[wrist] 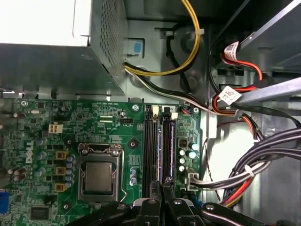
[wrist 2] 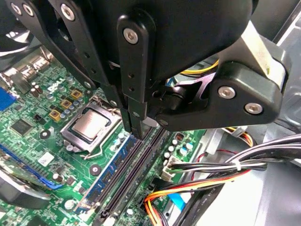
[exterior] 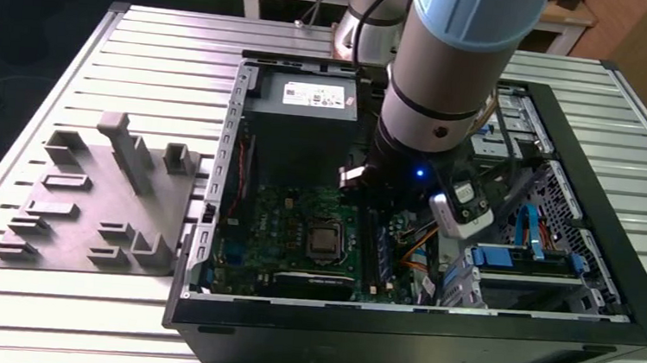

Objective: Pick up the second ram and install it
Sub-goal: 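Insert the second ram into the second slot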

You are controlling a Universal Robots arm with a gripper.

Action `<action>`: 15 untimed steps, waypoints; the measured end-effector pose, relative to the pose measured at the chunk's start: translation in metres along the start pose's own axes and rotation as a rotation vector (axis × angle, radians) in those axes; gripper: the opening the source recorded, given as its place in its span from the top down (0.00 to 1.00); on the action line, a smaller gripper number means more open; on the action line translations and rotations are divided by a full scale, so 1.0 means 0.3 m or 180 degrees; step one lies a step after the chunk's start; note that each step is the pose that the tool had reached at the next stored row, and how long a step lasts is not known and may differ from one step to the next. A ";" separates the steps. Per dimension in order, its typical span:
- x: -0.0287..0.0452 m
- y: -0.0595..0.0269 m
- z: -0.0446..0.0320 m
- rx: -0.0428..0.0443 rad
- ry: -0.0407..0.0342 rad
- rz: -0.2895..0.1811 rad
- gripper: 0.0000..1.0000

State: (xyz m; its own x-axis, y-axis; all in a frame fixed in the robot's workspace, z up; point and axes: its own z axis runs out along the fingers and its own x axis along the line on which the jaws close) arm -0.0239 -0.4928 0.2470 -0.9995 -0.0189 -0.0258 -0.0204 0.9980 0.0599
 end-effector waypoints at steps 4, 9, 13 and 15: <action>0.000 -0.001 0.008 -0.0011 0.0001 -0.0010 0.90; 0.013 0.001 0.012 -0.0013 0.0000 -0.0011 0.90; 0.025 0.004 0.025 -0.0014 0.0000 -0.0011 0.90; 0.025 0.005 0.034 -0.0016 0.0000 -0.0011 0.90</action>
State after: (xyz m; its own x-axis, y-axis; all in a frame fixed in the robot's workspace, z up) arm -0.0312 -0.4907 0.2368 -0.9994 -0.0223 -0.0260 -0.0239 0.9976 0.0647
